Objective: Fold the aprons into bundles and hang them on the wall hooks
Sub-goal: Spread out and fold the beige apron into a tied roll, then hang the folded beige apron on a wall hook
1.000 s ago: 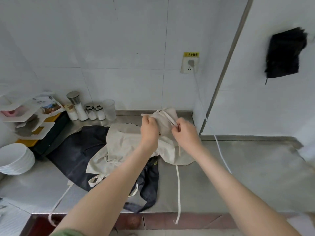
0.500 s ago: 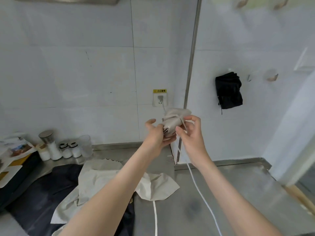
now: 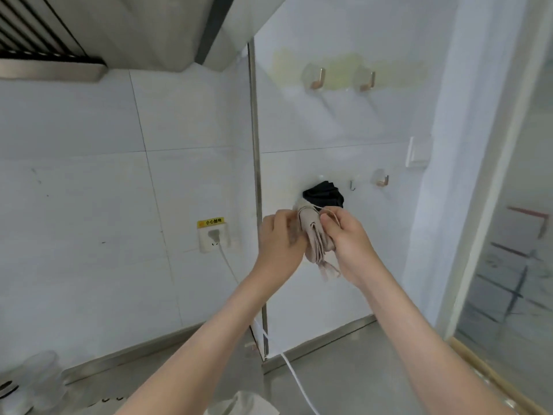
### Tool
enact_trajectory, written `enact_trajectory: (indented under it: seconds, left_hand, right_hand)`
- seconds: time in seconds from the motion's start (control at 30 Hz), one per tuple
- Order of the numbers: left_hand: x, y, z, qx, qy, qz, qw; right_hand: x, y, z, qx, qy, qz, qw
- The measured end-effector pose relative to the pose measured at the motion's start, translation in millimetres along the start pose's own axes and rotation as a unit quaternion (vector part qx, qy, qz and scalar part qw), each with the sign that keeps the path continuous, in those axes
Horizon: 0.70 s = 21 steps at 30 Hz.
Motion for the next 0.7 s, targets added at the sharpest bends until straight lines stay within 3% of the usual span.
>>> enact_trajectory:
  seconds: [0.07,0.17,0.27,0.37,0.47,0.53,0.7]
  left_hand:
    - [-10.4,19.3,-3.7,-0.029,-0.015,-0.050,0.998]
    - [-30.5,46.6,-26.1,-0.107,-0.102,-0.119,0.982]
    - [-44.6,55.4,-53.0,-0.098,-0.181,-0.104,0.973]
    - [-57.9,60.0,-67.8,0.009,-0.163,-0.078,0.983]
    - [-69.3,60.5,-93.9,-0.013,-0.151,-0.090,0.984]
    - [-78.8,53.1,-111.1,-0.009,-0.144,-0.059,0.988]
    - [-113.8,49.8,-142.0,0.054,-0.075,0.041,0.995]
  right_hand:
    - [-10.4,-3.2,23.0,-0.019,0.005,-0.023,1.000]
    - [-24.4,-11.4,47.3,-0.031,-0.015,-0.061,0.998]
    - [-39.2,-19.3,59.7,-0.005,-0.040,-0.066,0.997]
    - [-55.9,-25.8,79.1,0.071,-0.084,-0.082,0.991]
    - [-76.0,-24.0,99.2,0.259,-0.174,-0.091,0.946]
    - [-92.5,-17.0,114.3,0.329,-0.187,-0.083,0.922]
    - [-145.0,-5.6,154.3,0.272,-0.102,-0.068,0.954]
Point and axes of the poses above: each hand's wrist, its own x-axis away from the middle knuckle, its own z-axis out of the back of the hand, y = z × x, the point moved 10 cm from there along -x, towards the middle knuckle, and after that the axes turned 7 degrees about -x, right-handed, at the moved point
